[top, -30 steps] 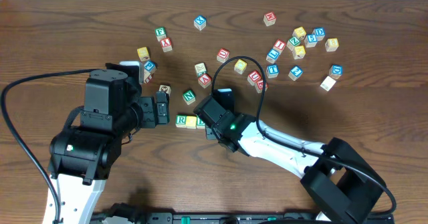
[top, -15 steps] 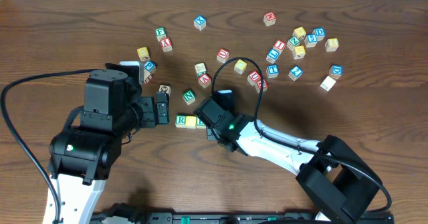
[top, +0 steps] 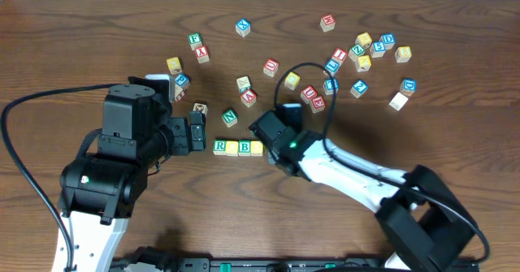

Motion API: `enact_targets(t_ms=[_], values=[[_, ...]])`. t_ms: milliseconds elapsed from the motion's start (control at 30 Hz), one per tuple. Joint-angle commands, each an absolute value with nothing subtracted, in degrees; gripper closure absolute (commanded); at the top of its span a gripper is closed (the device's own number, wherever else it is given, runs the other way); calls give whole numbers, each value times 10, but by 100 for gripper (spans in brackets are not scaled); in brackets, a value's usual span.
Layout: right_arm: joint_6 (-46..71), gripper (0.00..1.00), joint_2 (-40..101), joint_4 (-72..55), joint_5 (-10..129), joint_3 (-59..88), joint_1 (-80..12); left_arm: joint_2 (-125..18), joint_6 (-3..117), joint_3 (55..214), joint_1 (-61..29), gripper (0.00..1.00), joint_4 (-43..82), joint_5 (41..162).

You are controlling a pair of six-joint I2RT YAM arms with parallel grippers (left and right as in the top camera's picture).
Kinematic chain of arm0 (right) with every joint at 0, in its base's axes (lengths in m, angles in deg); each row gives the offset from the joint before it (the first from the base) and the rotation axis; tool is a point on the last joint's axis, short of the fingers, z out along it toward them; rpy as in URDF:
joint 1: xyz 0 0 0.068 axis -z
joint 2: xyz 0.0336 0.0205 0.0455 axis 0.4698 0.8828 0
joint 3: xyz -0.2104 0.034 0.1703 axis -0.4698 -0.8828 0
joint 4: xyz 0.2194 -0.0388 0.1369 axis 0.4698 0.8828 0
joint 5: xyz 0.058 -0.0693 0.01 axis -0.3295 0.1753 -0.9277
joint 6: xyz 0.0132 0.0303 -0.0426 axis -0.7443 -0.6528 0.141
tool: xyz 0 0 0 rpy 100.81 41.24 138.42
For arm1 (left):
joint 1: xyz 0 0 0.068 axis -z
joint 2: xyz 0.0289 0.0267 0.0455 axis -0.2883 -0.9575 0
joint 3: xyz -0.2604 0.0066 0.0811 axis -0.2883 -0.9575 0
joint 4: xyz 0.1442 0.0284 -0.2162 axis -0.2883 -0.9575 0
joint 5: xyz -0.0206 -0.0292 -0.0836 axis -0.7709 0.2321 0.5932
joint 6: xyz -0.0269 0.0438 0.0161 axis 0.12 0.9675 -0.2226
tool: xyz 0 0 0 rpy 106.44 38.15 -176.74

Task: Spell out ROBOT
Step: 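Raise the right gripper and move it back toward the block pile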

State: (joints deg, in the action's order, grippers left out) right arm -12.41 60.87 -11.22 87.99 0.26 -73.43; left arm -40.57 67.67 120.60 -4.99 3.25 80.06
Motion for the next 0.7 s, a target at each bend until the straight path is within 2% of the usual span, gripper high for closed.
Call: enact_targets(t_ms=[0, 167, 233, 300, 600, 667], values=[[-86, 75, 573, -91, 902, 23, -716, -405, 682, 1216, -52, 2, 32, 804], [-56, 66, 565, -20, 902, 77, -690, -405, 682, 1216, -52, 2, 32, 804], [-38, 55, 565, -1, 899, 102, -678, -405, 682, 1216, -52, 2, 32, 804], [-1, 41, 565, 17, 889, 137, -661, -405, 682, 1216, -52, 2, 32, 804], [85, 37, 566, 57, 815, 277, -541, -405, 682, 1216, -52, 2, 32, 804], [107, 30, 571, 57, 795, 297, -516, -405, 682, 1216, -52, 2, 32, 804]])
